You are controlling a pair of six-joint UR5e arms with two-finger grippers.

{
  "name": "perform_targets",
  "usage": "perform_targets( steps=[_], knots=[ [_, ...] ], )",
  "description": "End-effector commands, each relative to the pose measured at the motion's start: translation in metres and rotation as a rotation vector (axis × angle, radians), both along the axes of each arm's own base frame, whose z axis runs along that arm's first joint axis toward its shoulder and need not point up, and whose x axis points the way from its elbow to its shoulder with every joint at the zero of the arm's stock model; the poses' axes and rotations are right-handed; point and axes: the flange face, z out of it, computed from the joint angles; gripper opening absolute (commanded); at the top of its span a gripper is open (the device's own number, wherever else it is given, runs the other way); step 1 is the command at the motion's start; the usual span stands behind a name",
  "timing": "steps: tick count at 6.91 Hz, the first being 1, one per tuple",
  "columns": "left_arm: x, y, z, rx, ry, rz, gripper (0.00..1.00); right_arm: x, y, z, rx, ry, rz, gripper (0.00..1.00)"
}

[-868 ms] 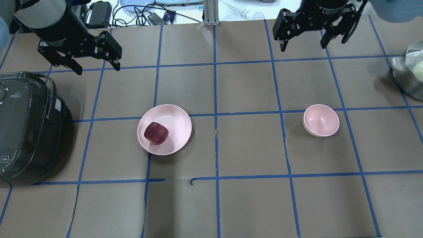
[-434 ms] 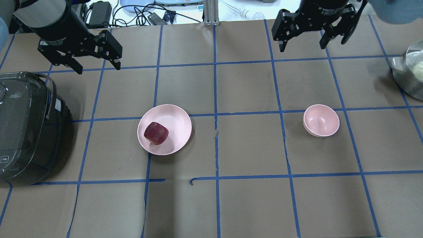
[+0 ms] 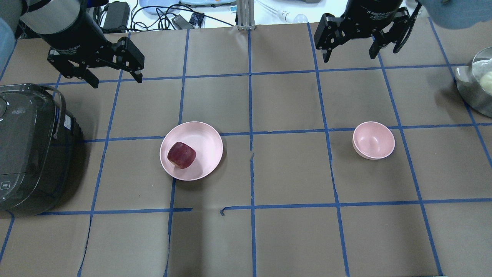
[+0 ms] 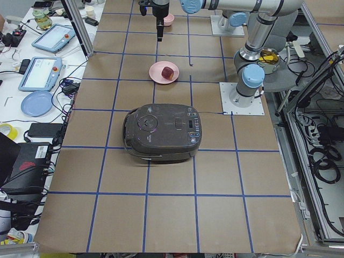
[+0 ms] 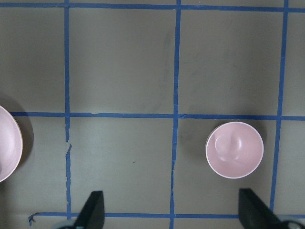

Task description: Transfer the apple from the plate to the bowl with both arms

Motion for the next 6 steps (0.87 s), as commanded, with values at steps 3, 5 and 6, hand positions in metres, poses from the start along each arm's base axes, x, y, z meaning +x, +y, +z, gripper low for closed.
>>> perform_targets(
  steps=[3, 5, 6],
  knots=[
    [-0.0004, -0.0016, -0.0014, -0.001, 0.005, 0.027, 1.0, 0.0008, 0.0005, -0.012, 0.017, 0.002, 0.0, 1.0],
    [-0.0027, -0.001, -0.0058, 0.008, 0.029, 0.044, 1.0, -0.0002, 0.0, -0.0111, 0.014, 0.003, -0.005, 1.0],
    [-0.0031, -0.0003, -0.0051, 0.007, 0.025, 0.044, 1.0, 0.0, 0.0, -0.0111, 0.014, 0.001, -0.005, 1.0]
  ],
)
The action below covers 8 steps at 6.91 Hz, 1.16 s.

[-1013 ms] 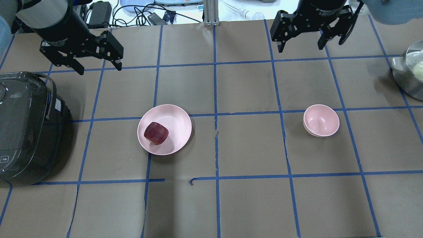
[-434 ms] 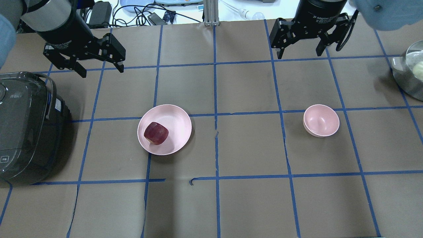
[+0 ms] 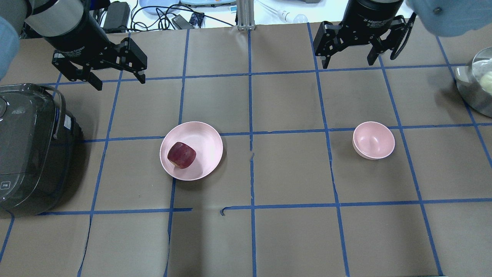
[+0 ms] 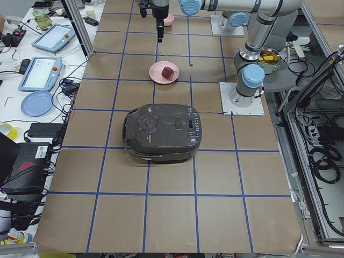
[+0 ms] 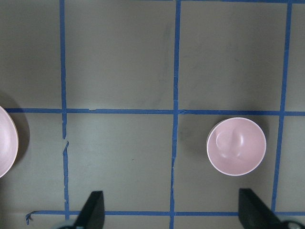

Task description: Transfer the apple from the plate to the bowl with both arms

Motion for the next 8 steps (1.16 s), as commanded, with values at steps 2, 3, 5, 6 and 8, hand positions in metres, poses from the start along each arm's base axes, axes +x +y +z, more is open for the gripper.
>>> perform_targets(
  steps=[2, 3, 5, 6, 8],
  knots=[
    [-0.001, 0.0019, 0.002, -0.004, -0.005, 0.002, 1.0, 0.0001, -0.0011, 0.0003, -0.002, -0.001, 0.004, 1.0],
    [-0.0001, 0.0011, -0.0016, 0.002, -0.014, -0.002, 1.0, 0.0001, -0.0012, 0.001, -0.004, -0.001, 0.004, 1.0],
    [-0.0013, 0.0057, 0.0074, -0.016, -0.011, -0.002, 1.0, 0.0001, -0.0013, 0.0018, -0.005, -0.001, 0.005, 1.0],
    [-0.0015, 0.0027, 0.006, -0.013, -0.008, 0.0, 1.0, 0.0001, -0.0013, 0.0018, -0.005, -0.001, 0.005, 1.0],
    [-0.0012, 0.004, 0.0008, -0.003, -0.011, 0.004, 1.0, 0.0007, -0.0008, 0.0003, -0.002, 0.001, 0.008, 1.0]
  ],
)
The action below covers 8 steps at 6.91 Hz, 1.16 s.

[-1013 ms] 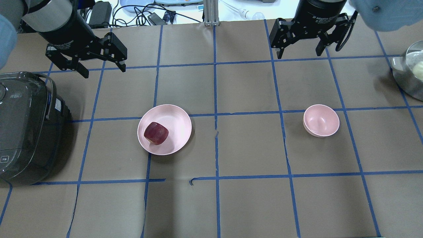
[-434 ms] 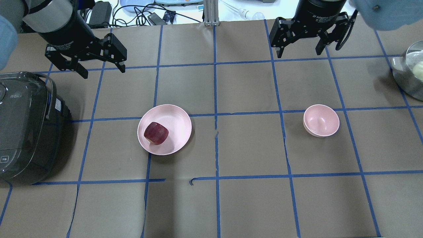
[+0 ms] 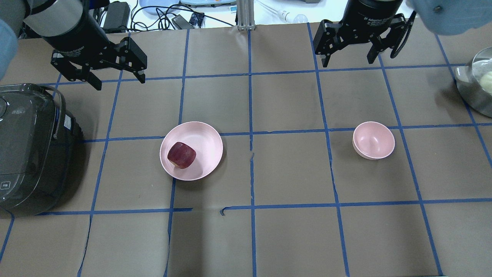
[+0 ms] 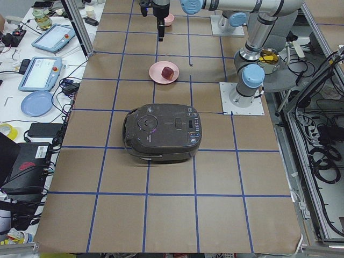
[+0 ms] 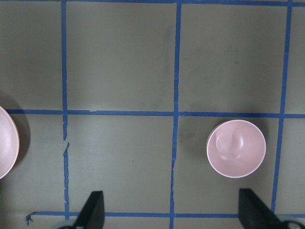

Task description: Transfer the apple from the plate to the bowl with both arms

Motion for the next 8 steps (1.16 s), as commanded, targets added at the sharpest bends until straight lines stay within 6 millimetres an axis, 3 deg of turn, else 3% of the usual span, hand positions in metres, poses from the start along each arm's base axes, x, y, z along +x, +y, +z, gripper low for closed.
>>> perform_targets(
  steps=[1, 3, 4, 5, 6, 7, 8],
  knots=[
    [-0.001, -0.002, -0.019, 0.039, 0.009, 0.044, 1.0, -0.001, -0.005, -0.005, -0.002, 0.0, 0.001, 1.0],
    [0.0, 0.004, -0.052, 0.075, 0.004, 0.144, 1.0, -0.013, -0.024, -0.025, -0.002, 0.017, -0.01, 1.0],
    [0.007, 0.007, -0.065, 0.089, 0.008, 0.203, 1.0, -0.032, -0.038, -0.047, 0.032, 0.018, -0.044, 1.0],
    [0.007, 0.006, -0.088, 0.111, 0.015, 0.313, 1.0, -0.067, -0.053, -0.08, 0.036, 0.014, -0.05, 1.0],
    [0.007, 0.013, -0.109, 0.128, 0.016, 0.367, 1.0, -0.097, -0.051, -0.128, 0.061, 0.012, -0.019, 1.0],
    [0.008, 0.018, -0.14, 0.158, 0.014, 0.48, 1.0, -0.131, -0.039, -0.179, 0.063, 0.014, 0.007, 1.0],
    [0.007, 0.017, -0.168, 0.163, 0.035, 0.6, 1.0, -0.181, -0.023, -0.219, 0.066, 0.009, 0.003, 1.0]
  ],
)
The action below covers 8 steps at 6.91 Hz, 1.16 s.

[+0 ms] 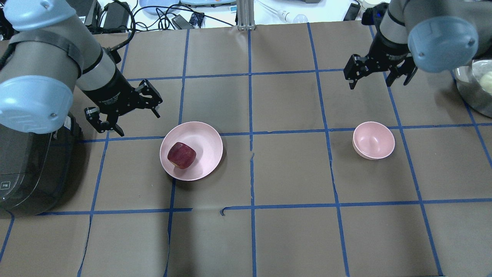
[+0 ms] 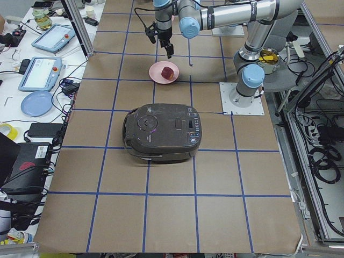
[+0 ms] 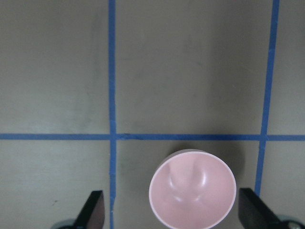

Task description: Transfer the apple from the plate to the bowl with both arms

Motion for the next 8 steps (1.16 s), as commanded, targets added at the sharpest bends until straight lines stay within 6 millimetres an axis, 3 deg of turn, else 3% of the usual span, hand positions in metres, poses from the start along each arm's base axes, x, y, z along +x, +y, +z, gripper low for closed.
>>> perform_targets(
  steps=[1, 2, 3, 5, 7, 8],
  knots=[
    [-0.006, 0.003, -0.063, 0.042, 0.06, 0.196, 1.0, -0.09, 0.039, -0.082, 0.019, -0.021, -0.011, 1.0],
    [-0.004, -0.001, -0.087, 0.032, 0.049, 0.251, 1.0, -0.094, 0.052, -0.104, -0.001, -0.019, -0.02, 1.0],
    [-0.004, -0.002, -0.105, 0.05, 0.044, 0.266, 1.0, -0.09, 0.062, -0.124, -0.009, -0.039, -0.024, 0.93],
    [-0.004, -0.009, -0.129, 0.064, 0.043, 0.318, 1.0, -0.088, 0.071, -0.136, 0.024, -0.044, -0.007, 0.16],
    [-0.004, -0.014, -0.146, 0.083, 0.046, 0.331, 1.0, -0.086, 0.077, -0.143, 0.042, -0.044, 0.02, 0.0],
    [-0.005, -0.019, -0.152, 0.073, 0.05, 0.334, 1.0, -0.087, 0.075, -0.141, 0.037, -0.04, 0.026, 0.0]
  ],
)
